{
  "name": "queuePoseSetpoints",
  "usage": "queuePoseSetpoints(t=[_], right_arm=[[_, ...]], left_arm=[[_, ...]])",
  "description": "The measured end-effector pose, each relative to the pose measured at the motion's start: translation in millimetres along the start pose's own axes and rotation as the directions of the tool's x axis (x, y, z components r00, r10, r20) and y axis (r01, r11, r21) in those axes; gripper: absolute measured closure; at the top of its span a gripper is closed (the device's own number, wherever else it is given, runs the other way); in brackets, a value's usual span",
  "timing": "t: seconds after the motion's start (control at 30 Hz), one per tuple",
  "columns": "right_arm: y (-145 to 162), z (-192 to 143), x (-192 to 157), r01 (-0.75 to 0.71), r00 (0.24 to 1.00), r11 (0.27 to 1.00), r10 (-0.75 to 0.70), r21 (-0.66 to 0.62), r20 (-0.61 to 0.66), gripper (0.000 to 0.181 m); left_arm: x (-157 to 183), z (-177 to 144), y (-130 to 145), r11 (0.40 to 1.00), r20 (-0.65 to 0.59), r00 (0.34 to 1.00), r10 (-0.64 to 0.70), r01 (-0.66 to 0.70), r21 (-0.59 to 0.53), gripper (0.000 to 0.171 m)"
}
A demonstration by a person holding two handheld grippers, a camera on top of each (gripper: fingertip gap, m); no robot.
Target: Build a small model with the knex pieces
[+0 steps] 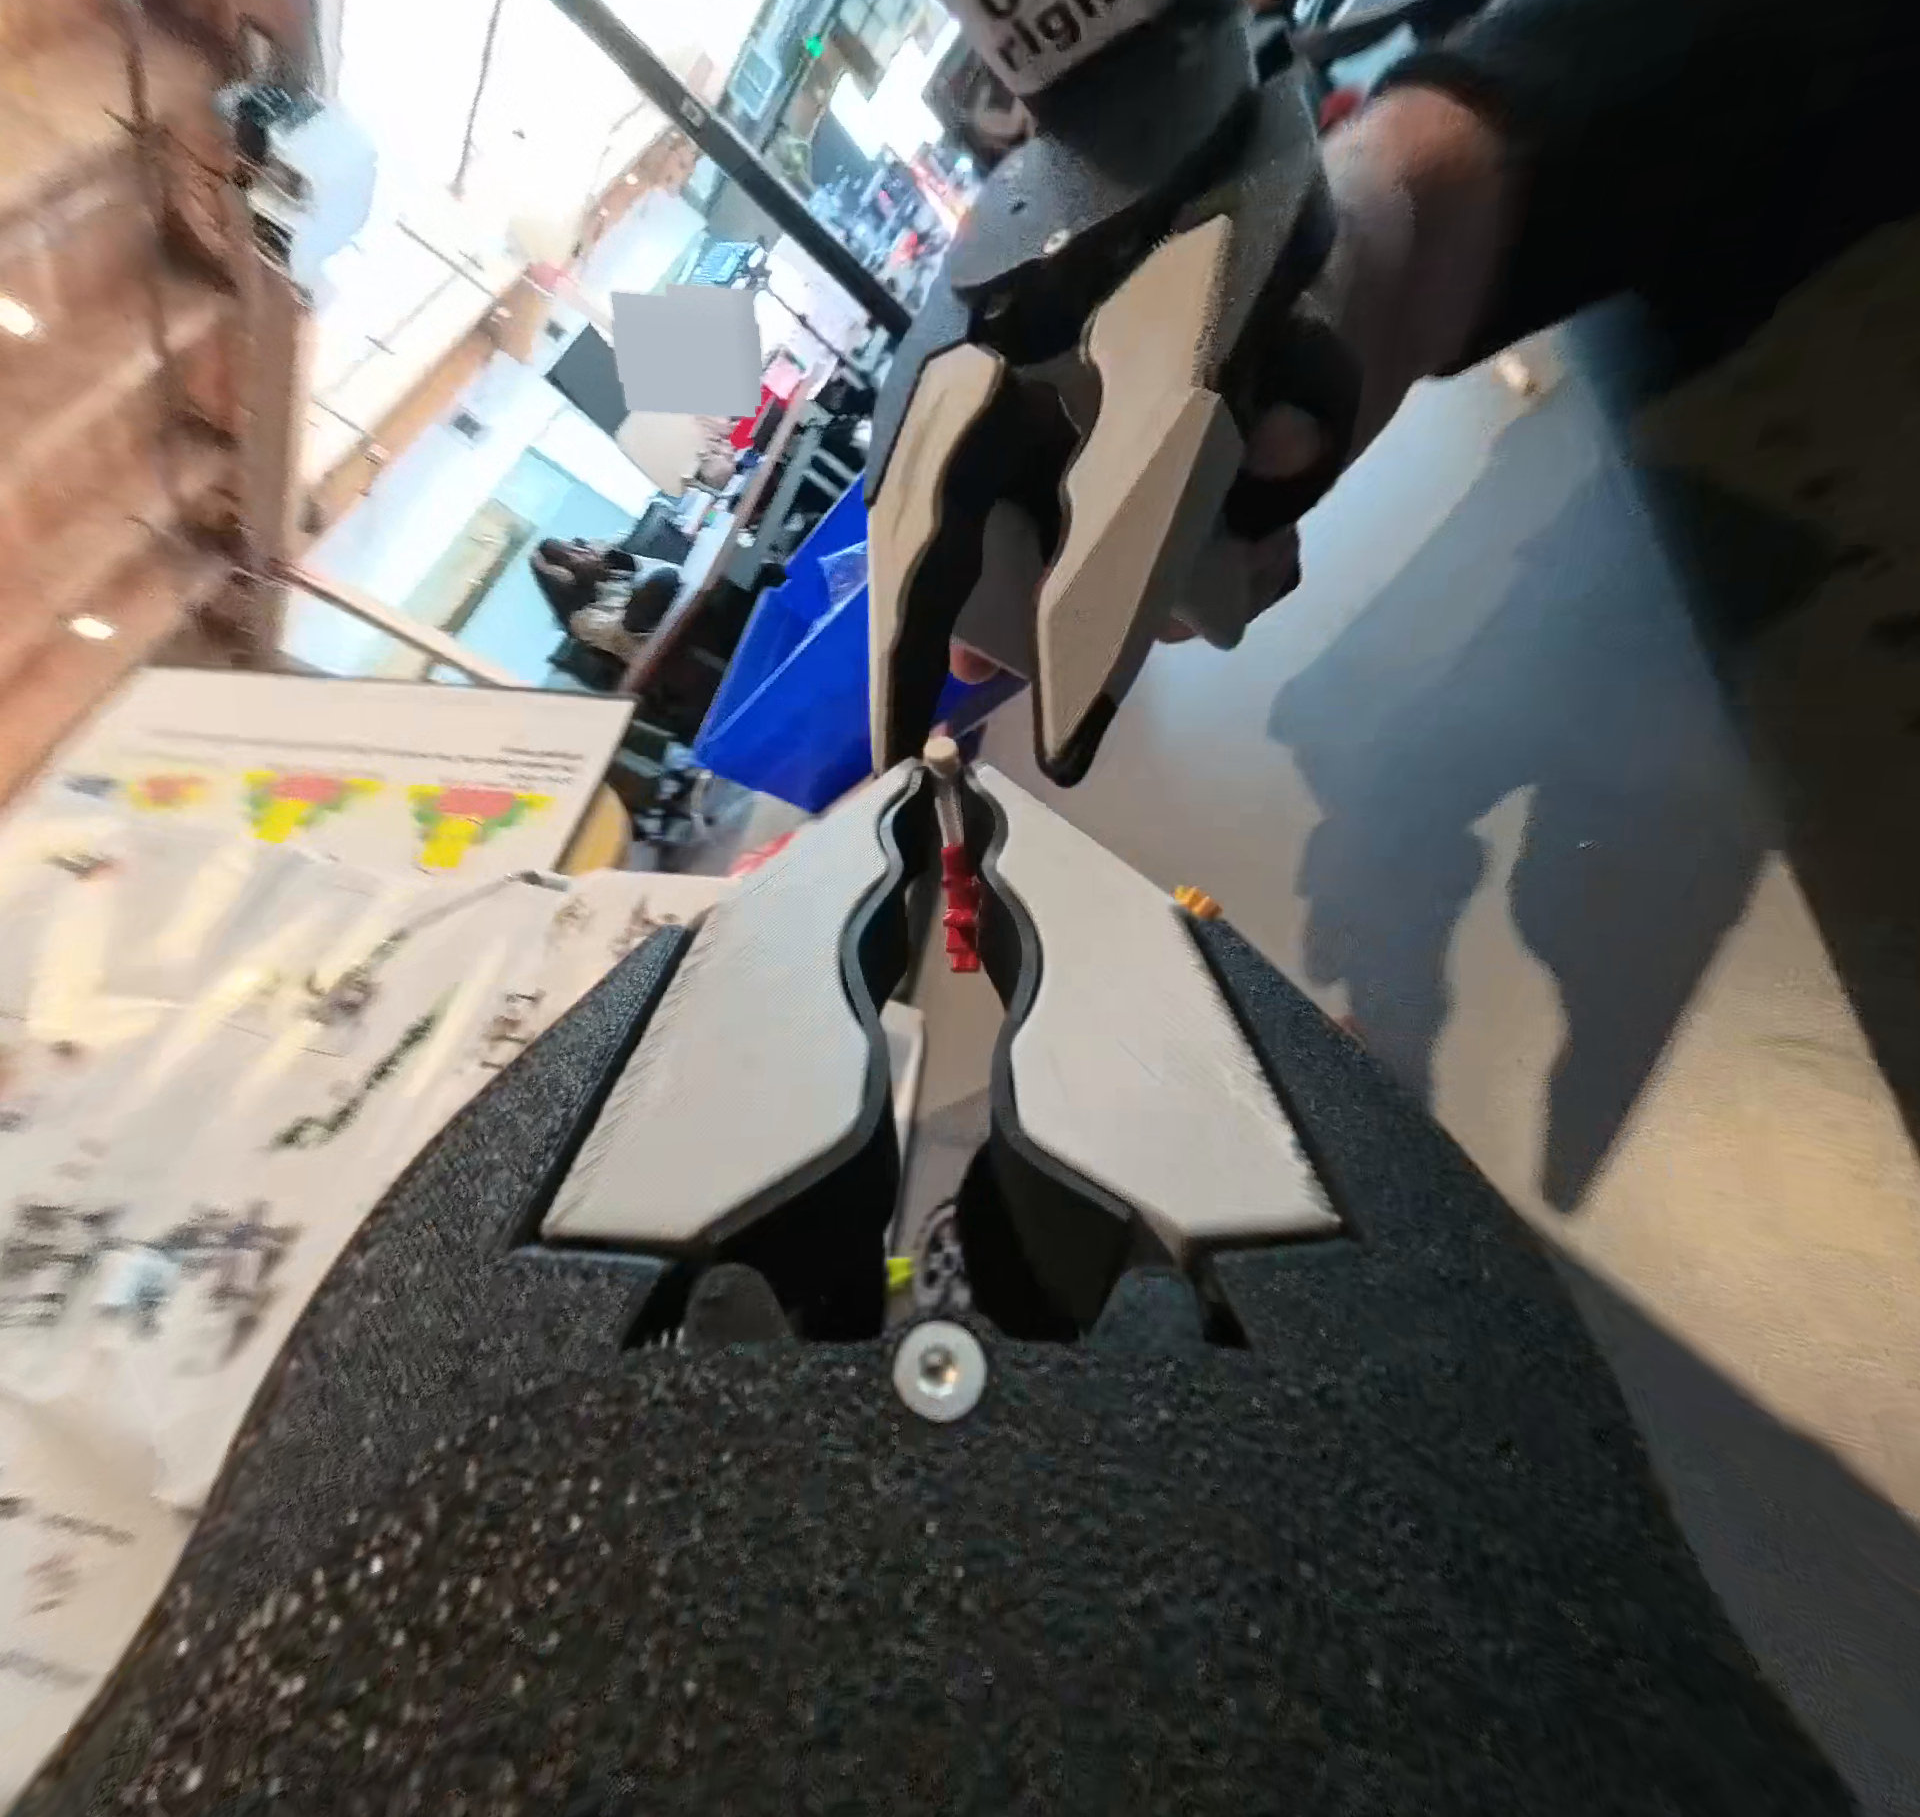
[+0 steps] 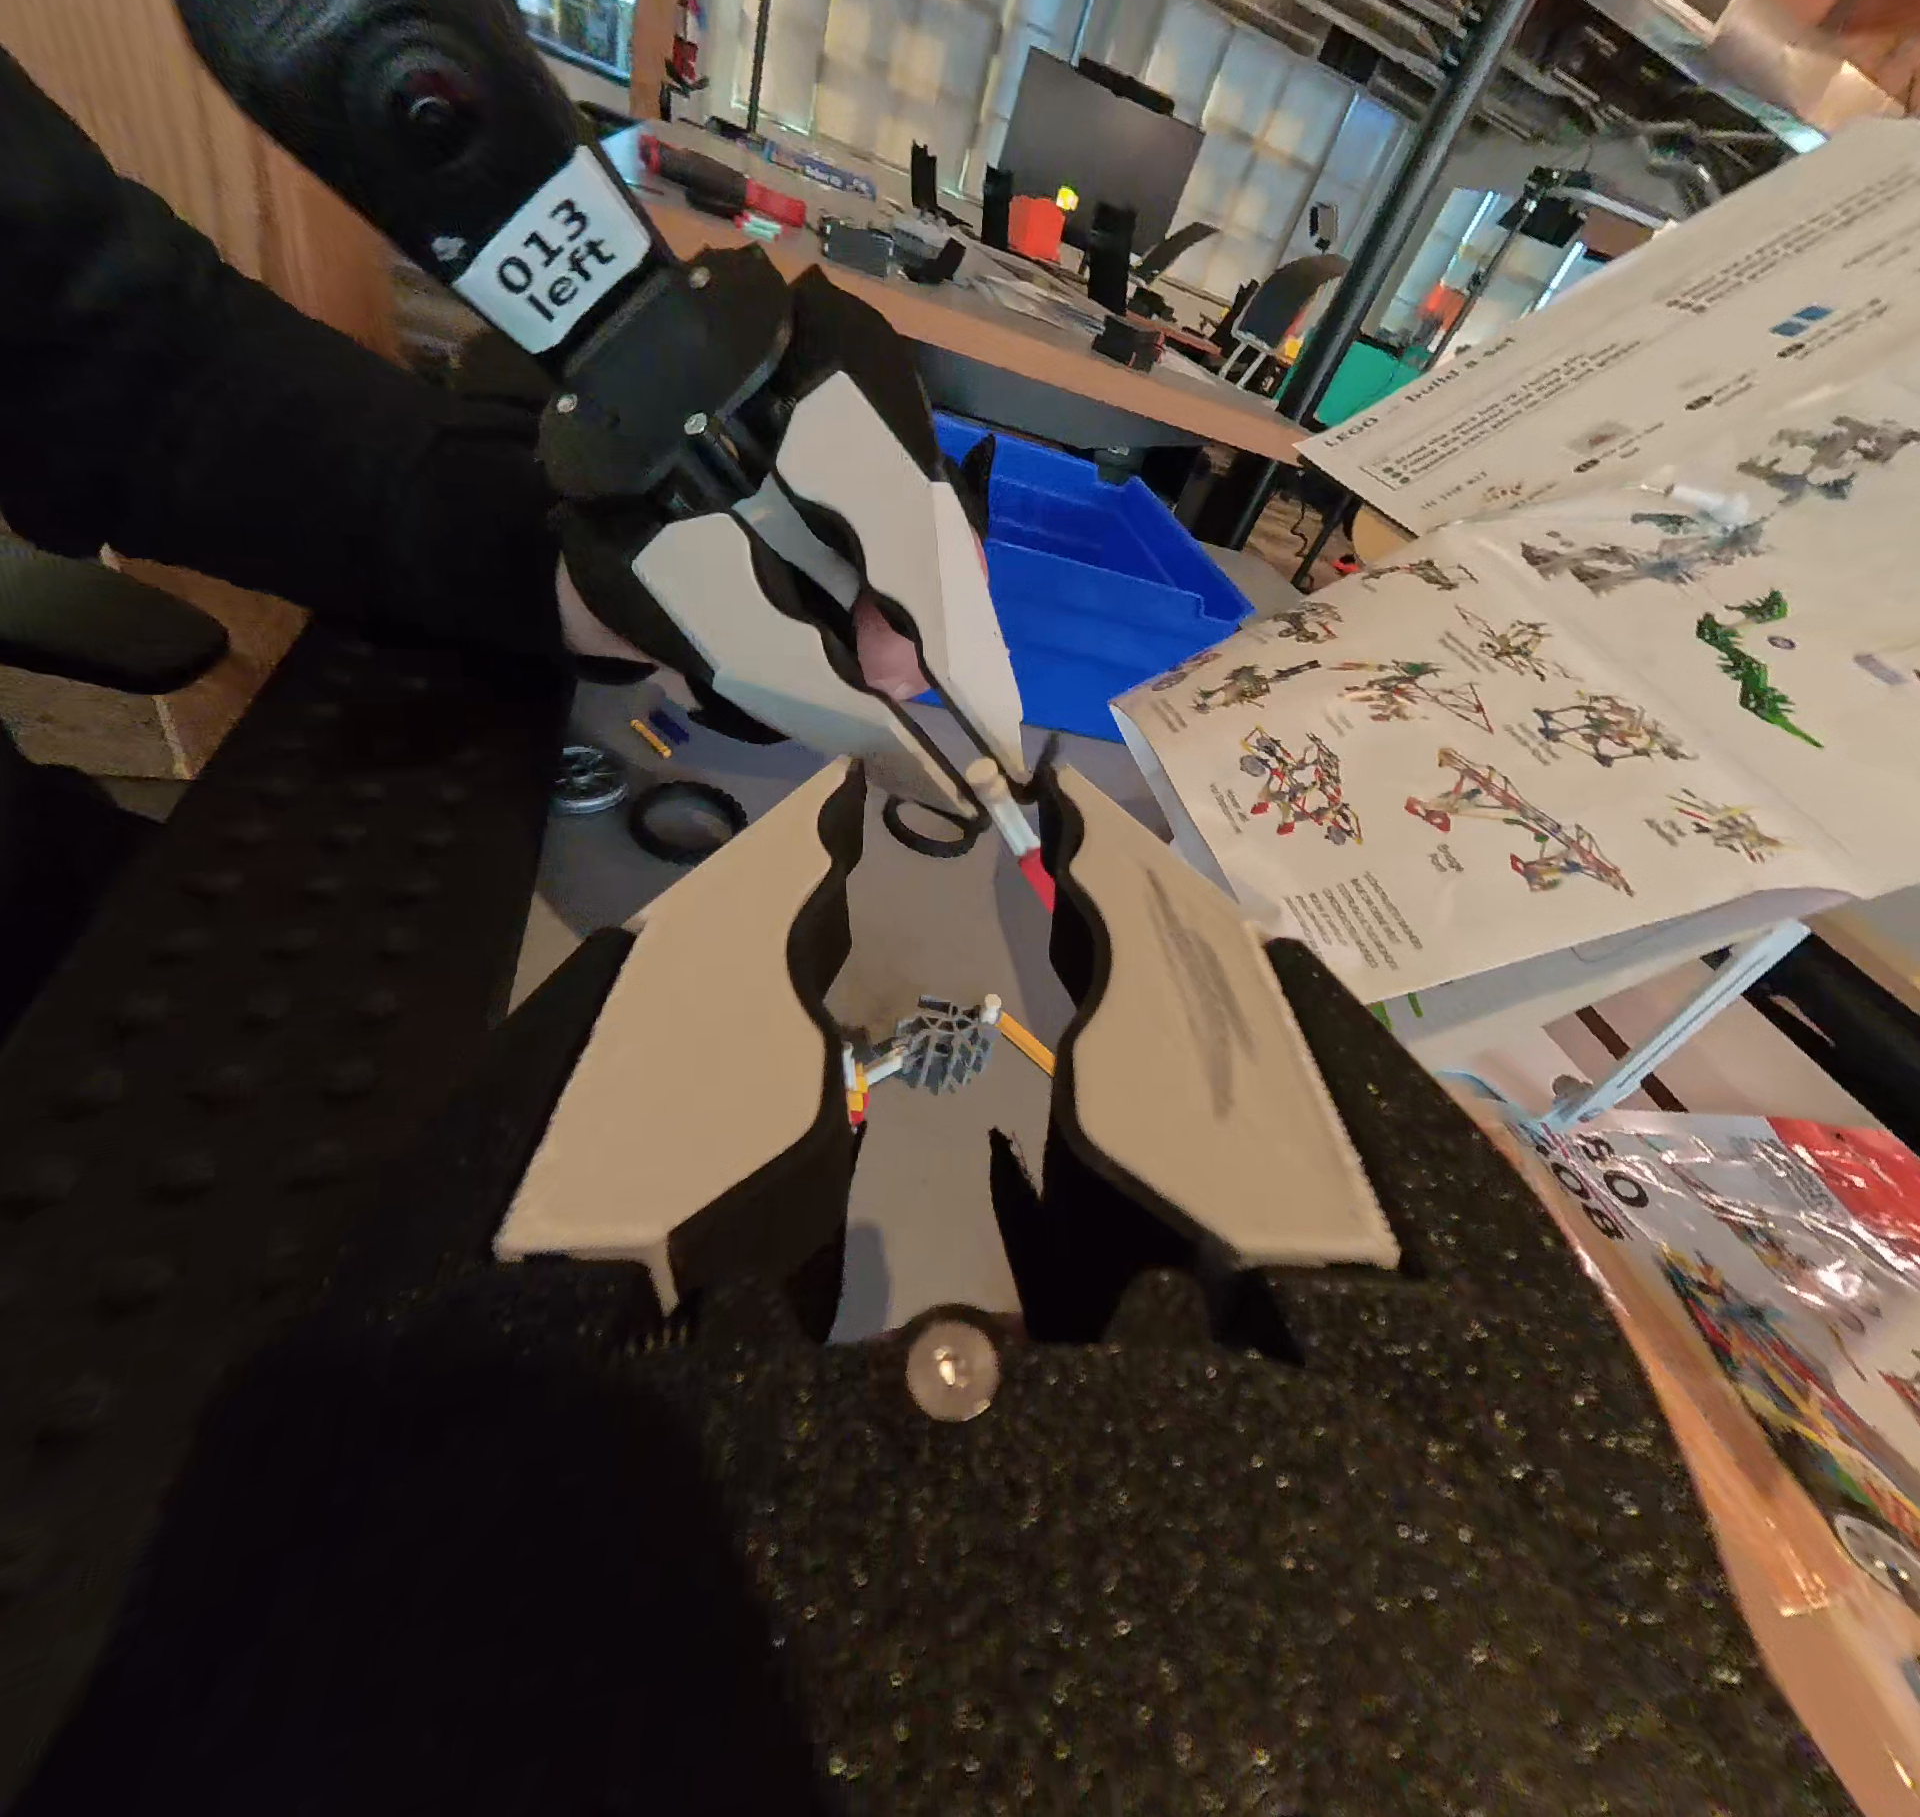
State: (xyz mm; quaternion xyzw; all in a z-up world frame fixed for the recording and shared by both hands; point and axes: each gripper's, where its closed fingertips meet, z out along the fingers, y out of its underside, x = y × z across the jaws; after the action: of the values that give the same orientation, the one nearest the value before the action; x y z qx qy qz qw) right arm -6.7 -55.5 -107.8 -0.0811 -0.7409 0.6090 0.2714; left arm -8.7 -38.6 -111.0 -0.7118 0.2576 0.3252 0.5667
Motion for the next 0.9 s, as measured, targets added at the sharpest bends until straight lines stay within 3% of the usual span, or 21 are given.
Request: queuePoseSetpoints(t=[0.1, 0.43, 0.63, 0.9], right_arm=[[-3, -2, -1, 0.016, 1.0, 1.0, -0.016, 0.012, 0.001, 0.148], [-19, -7, -11, 0.08, 0.997, 0.993, -0.082, 0.09, 0.014, 0.149], [-37, -14, -17, 0.028, 0.997, 0.982, -0.041, 0.189, 0.064, 0.156], [-34, -14, -16, -0.005, 0.996, 0.985, -0.01, 0.173, 0.083, 0.153]], left_arm=[[0, 2, -2, 0.99, 0.051, 0.99, 0.131, -0.129, -0.05, 0.169], [-1, -3, -16, 0.947, 0.104, 0.942, 0.32, -0.314, -0.07, 0.169], [0, -8, -33, 0.944, 0.125, 0.936, 0.33, -0.331, -0.017, 0.169], [2, -7, -34, 0.931, 0.122, 0.924, 0.364, -0.363, -0.03, 0.169]])
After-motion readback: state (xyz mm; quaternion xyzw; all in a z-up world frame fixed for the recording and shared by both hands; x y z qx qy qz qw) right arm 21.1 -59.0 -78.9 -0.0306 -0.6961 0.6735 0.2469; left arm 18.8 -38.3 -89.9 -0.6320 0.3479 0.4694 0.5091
